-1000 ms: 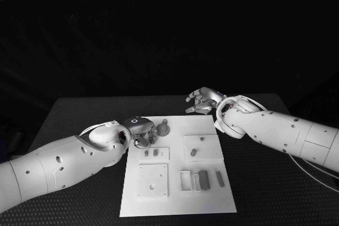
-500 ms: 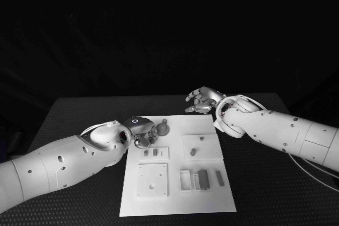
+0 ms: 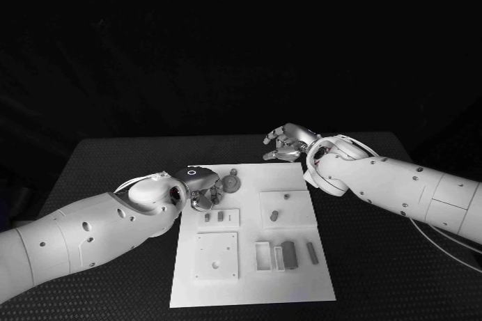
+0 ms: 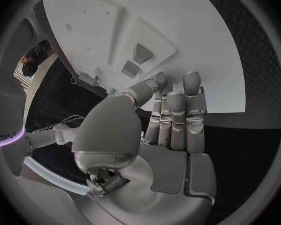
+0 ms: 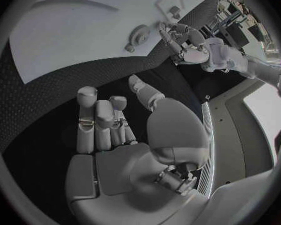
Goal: Assemble the parts on the task board
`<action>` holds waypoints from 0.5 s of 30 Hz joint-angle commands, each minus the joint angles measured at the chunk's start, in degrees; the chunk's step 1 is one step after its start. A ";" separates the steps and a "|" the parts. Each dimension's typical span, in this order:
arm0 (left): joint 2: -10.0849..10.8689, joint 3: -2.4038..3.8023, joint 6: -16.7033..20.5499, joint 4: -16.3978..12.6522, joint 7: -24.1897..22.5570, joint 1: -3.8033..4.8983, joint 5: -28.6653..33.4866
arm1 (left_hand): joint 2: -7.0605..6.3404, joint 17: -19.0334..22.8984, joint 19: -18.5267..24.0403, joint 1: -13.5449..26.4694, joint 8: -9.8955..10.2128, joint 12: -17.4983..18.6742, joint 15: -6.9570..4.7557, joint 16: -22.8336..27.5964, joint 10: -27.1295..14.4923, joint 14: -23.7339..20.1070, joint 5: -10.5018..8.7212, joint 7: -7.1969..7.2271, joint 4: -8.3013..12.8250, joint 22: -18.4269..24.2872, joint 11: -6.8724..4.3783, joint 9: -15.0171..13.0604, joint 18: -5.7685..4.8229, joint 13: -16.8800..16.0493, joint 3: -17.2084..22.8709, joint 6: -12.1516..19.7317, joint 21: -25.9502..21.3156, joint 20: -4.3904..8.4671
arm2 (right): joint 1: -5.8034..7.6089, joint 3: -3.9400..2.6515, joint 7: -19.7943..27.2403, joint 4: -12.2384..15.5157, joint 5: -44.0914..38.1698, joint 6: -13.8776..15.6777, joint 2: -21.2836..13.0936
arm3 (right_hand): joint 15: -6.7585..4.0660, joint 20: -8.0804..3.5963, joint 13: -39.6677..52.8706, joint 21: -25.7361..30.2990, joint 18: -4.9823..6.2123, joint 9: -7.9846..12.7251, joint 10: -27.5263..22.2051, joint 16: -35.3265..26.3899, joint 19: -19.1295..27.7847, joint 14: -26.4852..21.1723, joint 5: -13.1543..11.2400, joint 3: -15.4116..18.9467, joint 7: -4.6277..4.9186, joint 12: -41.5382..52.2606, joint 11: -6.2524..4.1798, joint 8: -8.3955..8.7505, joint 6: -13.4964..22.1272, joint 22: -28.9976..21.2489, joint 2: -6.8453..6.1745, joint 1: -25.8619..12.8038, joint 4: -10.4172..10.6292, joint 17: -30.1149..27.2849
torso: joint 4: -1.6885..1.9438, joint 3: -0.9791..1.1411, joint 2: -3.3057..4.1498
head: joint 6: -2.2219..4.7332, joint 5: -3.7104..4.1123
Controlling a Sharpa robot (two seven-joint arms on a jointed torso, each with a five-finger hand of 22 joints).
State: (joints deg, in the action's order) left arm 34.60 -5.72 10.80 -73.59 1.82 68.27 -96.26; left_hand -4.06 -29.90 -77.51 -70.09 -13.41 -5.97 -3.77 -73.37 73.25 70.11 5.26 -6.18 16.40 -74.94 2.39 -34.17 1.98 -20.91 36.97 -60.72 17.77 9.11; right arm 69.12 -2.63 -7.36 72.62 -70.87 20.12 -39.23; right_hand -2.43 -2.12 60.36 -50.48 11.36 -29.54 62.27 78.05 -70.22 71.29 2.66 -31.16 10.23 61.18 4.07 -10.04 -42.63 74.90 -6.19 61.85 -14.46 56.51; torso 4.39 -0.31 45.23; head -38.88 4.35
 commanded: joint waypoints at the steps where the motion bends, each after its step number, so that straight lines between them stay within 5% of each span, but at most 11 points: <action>1: -0.12 -0.25 1.11 -0.27 -0.74 -0.36 0.61 | -0.29 -0.09 0.26 1.19 0.12 0.50 0.00 0.26 -0.60 -0.25 -0.34 -0.58 -0.22 -1.10 0.31 0.16 2.86 -0.09 -0.44 0.36 -0.35 0.27 | -0.05 -0.01 0.41 -0.03 -0.14 -0.57 0.01 | 0.06 -0.39 -0.08 0.38 3.64 0.10 -0.40 0.16 -0.13 -0.42 0.20 -0.03 0.36 0.26 -0.10 -0.22 -0.02 1.09 -0.08 -0.43 0.22 -0.05 | -0.01 -0.06 -0.01 | 0.05 0.03; 15: 0.29 -0.23 2.19 -0.11 0.73 -0.36 0.84 | -2.52 -0.21 0.49 2.57 1.92 1.27 0.34 0.88 -1.34 -0.79 -0.17 -2.40 -1.13 -1.06 0.68 1.04 2.92 -0.83 -0.64 5.15 -0.98 0.00 | -0.07 -0.01 0.40 -0.06 -0.13 -0.58 -0.03 | 0.06 -0.39 -0.10 0.38 3.64 0.11 -0.40 0.16 -0.12 -0.42 0.20 -0.03 0.36 0.27 -0.10 -0.22 -0.01 1.09 -0.09 -0.43 0.23 -0.05 | 0.00 -0.02 -0.01 | 0.05 0.07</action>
State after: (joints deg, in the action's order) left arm 34.98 -5.98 12.39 -73.59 2.17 67.91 -95.79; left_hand -6.20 -30.07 -77.51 -67.51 -11.76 -4.98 -3.45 -72.75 72.26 69.79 5.27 -8.01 15.58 -74.94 2.96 -33.17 1.71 -21.70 36.34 -56.42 17.10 9.08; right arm 69.08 -2.63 -7.36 72.57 -70.87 20.11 -39.25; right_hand -2.43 -2.14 60.35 -50.48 11.36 -29.49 62.37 78.05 -70.44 71.29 2.66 -31.16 10.14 61.18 3.98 -10.03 -42.72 74.90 -6.19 61.85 -14.46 56.51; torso 4.39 -0.34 45.22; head -38.88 4.43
